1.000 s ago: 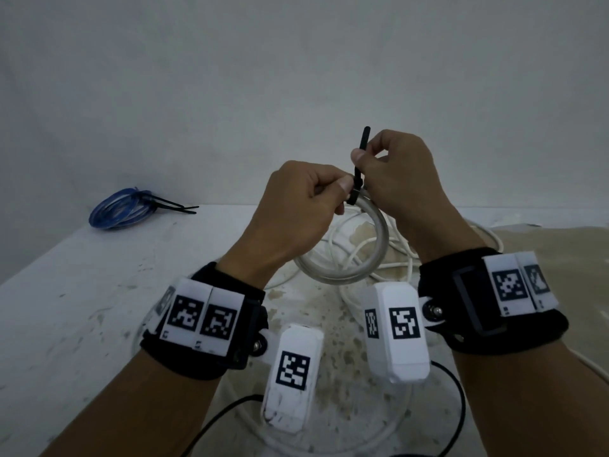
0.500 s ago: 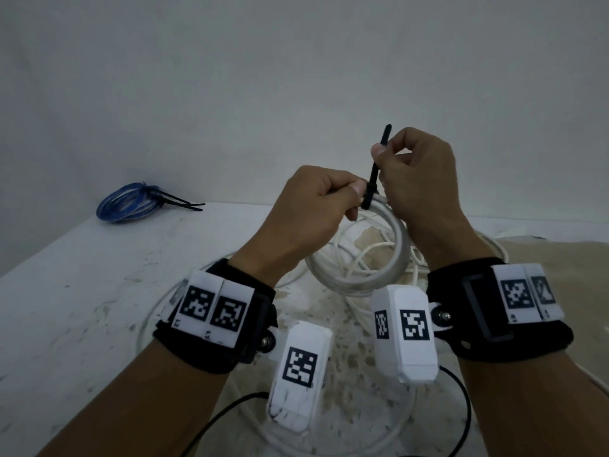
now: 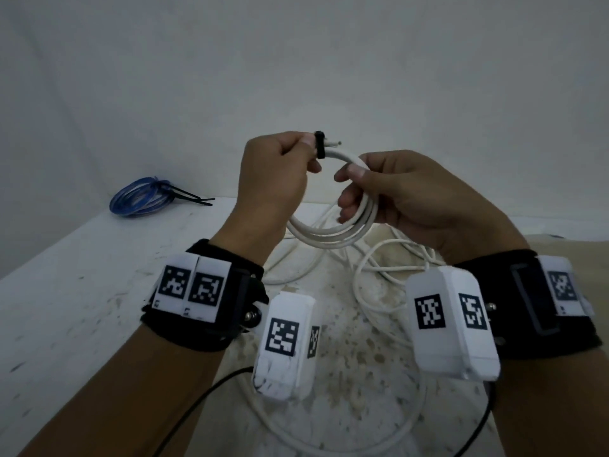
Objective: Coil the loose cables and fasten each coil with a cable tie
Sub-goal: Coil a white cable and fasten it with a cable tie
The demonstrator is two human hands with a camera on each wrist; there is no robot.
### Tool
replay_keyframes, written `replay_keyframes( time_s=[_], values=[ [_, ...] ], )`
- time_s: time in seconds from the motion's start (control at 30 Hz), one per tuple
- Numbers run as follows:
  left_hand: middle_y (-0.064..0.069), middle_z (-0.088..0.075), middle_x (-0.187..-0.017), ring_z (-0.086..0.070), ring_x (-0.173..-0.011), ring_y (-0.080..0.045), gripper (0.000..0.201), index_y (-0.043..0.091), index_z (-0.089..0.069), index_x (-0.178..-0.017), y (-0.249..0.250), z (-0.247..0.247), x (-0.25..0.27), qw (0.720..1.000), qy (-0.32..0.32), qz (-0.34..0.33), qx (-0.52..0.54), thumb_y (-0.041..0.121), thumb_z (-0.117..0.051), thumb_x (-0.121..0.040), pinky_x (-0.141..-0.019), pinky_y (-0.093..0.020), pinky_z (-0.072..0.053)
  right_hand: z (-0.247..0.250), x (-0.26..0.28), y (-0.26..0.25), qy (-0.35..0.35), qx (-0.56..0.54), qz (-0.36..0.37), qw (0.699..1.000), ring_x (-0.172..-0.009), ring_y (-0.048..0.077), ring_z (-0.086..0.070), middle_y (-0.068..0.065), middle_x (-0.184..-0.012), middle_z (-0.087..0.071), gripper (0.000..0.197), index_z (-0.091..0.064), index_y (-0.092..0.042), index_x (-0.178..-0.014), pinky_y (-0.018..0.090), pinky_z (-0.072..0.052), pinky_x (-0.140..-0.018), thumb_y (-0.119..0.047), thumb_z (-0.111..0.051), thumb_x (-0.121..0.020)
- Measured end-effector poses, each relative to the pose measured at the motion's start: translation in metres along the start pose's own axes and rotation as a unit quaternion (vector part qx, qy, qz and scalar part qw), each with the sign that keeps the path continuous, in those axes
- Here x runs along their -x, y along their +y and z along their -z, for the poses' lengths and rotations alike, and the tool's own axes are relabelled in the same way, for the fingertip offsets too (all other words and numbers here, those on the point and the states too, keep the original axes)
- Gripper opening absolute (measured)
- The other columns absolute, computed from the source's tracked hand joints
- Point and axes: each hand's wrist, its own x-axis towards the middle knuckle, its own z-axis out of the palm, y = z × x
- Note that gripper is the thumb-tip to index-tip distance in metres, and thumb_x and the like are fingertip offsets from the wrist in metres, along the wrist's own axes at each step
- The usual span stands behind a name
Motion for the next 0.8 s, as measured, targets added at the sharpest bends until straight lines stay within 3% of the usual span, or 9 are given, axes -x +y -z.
replay_keyframes(
  time_s=[0.07,0.17,0.27,0.33,0.43,0.57,0.63,0.7,0.8],
  values=[
    [0.006,-0.063,-0.062,-0.039,-0.042,-0.002,0.027,0.027,-0.073,-0.078,0.0,-0.001,0.0,1.0,-0.002,0.012,0.009,0.02,-0.055,-0.097,-0.051,-0.025,-0.031,-0.003,-0.002,0.003,-0.004,-0.063,0.001,0.998,-0.061,0.019,-0.064,0.009,-0.071,-0.065,0.019,-0.063,0.0,-0.099,0.04,-0.061,-0.077,-0.011,-0.047,-0.102],
    [0.005,-0.064,-0.063,-0.04,-0.043,-0.002,0.028,0.029,-0.073,-0.077,-0.001,-0.001,-0.001,1.0,-0.002,0.017,0.019,0.021,-0.056,-0.097,-0.053,-0.027,-0.03,-0.008,-0.005,0.004,-0.005,-0.139,-0.001,0.99,-0.053,0.013,-0.051,0.003,-0.063,-0.053,0.019,-0.06,-0.002,-0.096,0.033,-0.058,-0.067,-0.01,-0.044,-0.103],
    [0.006,-0.064,-0.063,-0.042,-0.045,-0.001,0.027,0.03,-0.074,-0.081,0.0,0.0,-0.001,0.999,-0.012,0.015,0.034,0.022,-0.055,-0.098,-0.053,-0.027,-0.03,-0.013,-0.008,0.002,0.025,-0.208,-0.028,0.977,-0.043,0.008,-0.03,-0.005,-0.053,-0.034,0.027,-0.058,-0.008,-0.085,0.023,-0.042,-0.047,-0.028,-0.049,-0.101],
    [0.006,-0.064,-0.064,-0.044,-0.044,0.0,0.026,0.029,-0.074,-0.083,0.001,-0.001,0.001,0.999,-0.026,0.014,0.038,0.022,-0.055,-0.099,-0.054,-0.026,-0.031,-0.017,-0.01,0.002,0.064,-0.234,-0.048,0.969,-0.038,0.008,-0.022,-0.006,-0.049,-0.026,0.037,-0.054,-0.011,-0.076,0.021,-0.029,-0.038,-0.038,-0.048,-0.1],
    [0.004,-0.065,-0.067,-0.041,-0.044,-0.002,0.023,0.026,-0.074,-0.088,0.003,-0.001,0.002,0.998,-0.041,0.023,0.04,0.023,-0.055,-0.1,-0.051,-0.023,-0.032,-0.024,-0.013,0.005,0.116,-0.245,-0.036,0.962,-0.037,0.008,-0.019,-0.005,-0.048,-0.026,0.037,-0.051,-0.012,-0.072,0.022,-0.021,-0.035,-0.035,-0.049,-0.101],
    [0.0,-0.063,-0.068,-0.033,-0.042,-0.007,0.019,0.014,-0.075,-0.1,0.005,0.008,-0.004,0.996,-0.057,0.043,0.058,0.019,-0.056,-0.099,-0.041,-0.021,-0.028,-0.026,-0.013,0.004,0.11,-0.211,-0.028,0.971,-0.039,0.01,-0.025,-0.004,-0.049,-0.03,0.035,-0.054,-0.011,-0.074,0.023,-0.03,-0.04,-0.034,-0.05,-0.101],
    [-0.001,-0.061,-0.067,-0.036,-0.04,-0.004,0.019,0.016,-0.075,-0.094,0.004,0.012,-0.005,0.995,-0.087,0.03,0.032,0.017,-0.056,-0.099,-0.045,-0.02,-0.028,-0.024,-0.013,0.002,0.121,-0.144,-0.039,0.981,-0.044,0.014,-0.043,0.001,-0.054,-0.047,0.037,-0.06,-0.009,-0.078,0.027,-0.044,-0.047,-0.039,-0.052,-0.1],
    [-0.001,-0.061,-0.067,-0.044,-0.039,0.0,0.022,0.018,-0.074,-0.089,0.004,0.011,-0.002,0.991,-0.129,0.012,-0.016,0.016,-0.055,-0.099,-0.048,-0.018,-0.031,-0.022,-0.013,0.001,0.157,-0.073,-0.032,0.984,-0.058,0.019,-0.063,0.008,-0.071,-0.067,0.04,-0.067,-0.008,-0.088,0.031,-0.053,-0.056,-0.044,-0.054,-0.099],
    [0.001,-0.063,-0.065,-0.048,-0.043,0.003,0.023,0.015,-0.075,-0.089,0.004,0.004,0.004,0.982,-0.179,-0.023,-0.065,0.014,-0.054,-0.099,-0.047,-0.01,-0.034,-0.02,-0.014,0.003,0.17,-0.081,-0.022,0.982,-0.073,0.02,-0.072,0.008,-0.083,-0.073,0.031,-0.07,-0.006,-0.093,0.032,-0.058,-0.062,-0.034,-0.059,-0.097]
  ],
)
